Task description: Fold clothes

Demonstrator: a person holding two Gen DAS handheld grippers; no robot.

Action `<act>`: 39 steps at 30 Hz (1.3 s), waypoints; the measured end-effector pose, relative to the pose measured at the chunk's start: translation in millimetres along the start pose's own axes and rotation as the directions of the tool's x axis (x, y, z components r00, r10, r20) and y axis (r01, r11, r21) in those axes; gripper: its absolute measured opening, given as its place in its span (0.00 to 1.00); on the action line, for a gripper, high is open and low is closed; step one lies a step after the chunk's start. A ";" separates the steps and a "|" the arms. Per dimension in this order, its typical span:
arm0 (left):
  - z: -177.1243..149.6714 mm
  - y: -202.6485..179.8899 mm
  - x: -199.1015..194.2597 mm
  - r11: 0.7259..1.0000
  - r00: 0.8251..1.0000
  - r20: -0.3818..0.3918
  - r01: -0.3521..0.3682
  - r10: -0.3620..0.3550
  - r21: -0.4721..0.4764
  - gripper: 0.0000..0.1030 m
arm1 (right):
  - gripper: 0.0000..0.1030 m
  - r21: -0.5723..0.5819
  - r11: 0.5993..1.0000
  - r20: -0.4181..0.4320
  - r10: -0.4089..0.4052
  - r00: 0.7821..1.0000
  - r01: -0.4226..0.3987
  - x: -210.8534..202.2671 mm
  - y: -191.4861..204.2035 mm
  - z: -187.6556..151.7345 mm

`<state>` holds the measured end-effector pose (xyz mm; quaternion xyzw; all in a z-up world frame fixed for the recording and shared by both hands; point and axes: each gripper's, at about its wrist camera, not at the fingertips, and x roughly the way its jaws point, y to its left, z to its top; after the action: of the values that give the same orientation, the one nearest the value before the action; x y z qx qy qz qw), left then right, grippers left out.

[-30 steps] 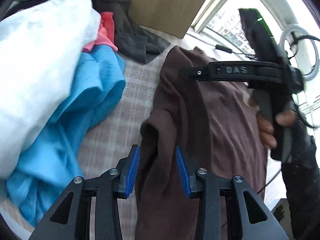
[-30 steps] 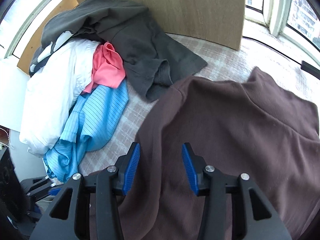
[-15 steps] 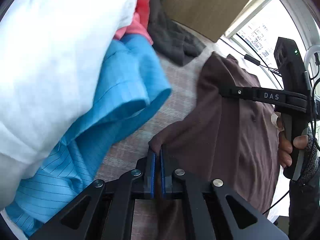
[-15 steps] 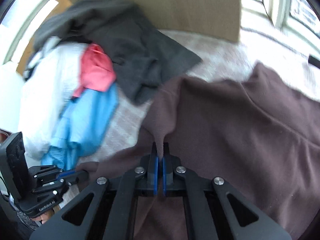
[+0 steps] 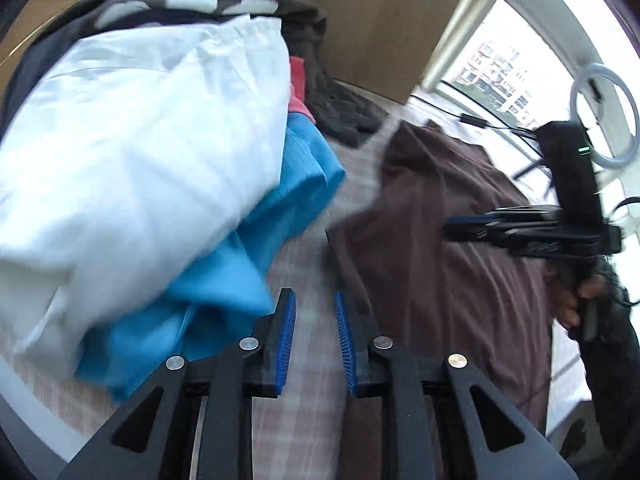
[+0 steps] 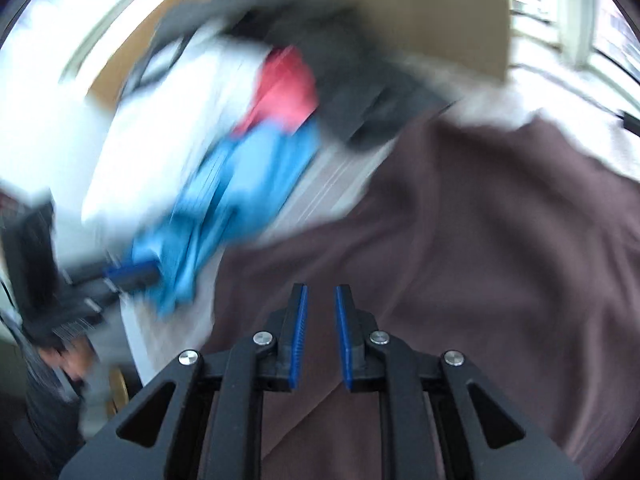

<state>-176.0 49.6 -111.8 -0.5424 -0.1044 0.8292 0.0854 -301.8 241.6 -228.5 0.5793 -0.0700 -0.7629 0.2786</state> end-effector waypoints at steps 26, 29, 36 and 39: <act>-248.6 -15.8 -15.7 0.986 0.996 -0.087 0.011 -0.026 -0.168 0.23 | 0.15 -0.367 0.930 -0.215 -0.096 0.972 0.011 63.8 163.2 -174.5; -249.2 -21.8 -11.3 0.988 0.994 -0.101 0.018 -0.033 -0.155 0.23 | 0.15 -0.346 0.938 -0.207 -0.102 0.973 0.025 53.9 162.0 -173.8; -232.9 -40.9 4.0 0.997 0.991 -0.123 -0.054 0.047 -0.055 0.28 | 0.15 -0.308 0.950 -0.251 -0.038 0.967 -0.043 49.8 159.3 -192.6; -232.9 -51.7 7.6 0.996 0.988 -0.129 -0.086 0.084 -0.007 0.34 | 0.15 -0.248 0.966 -0.246 0.003 0.969 -0.067 41.4 147.1 -193.3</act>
<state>36.1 120.1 -195.5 -0.5993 -0.0805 0.7947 0.0532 -80.1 139.6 -261.9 0.6265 0.0530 -0.6836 0.3707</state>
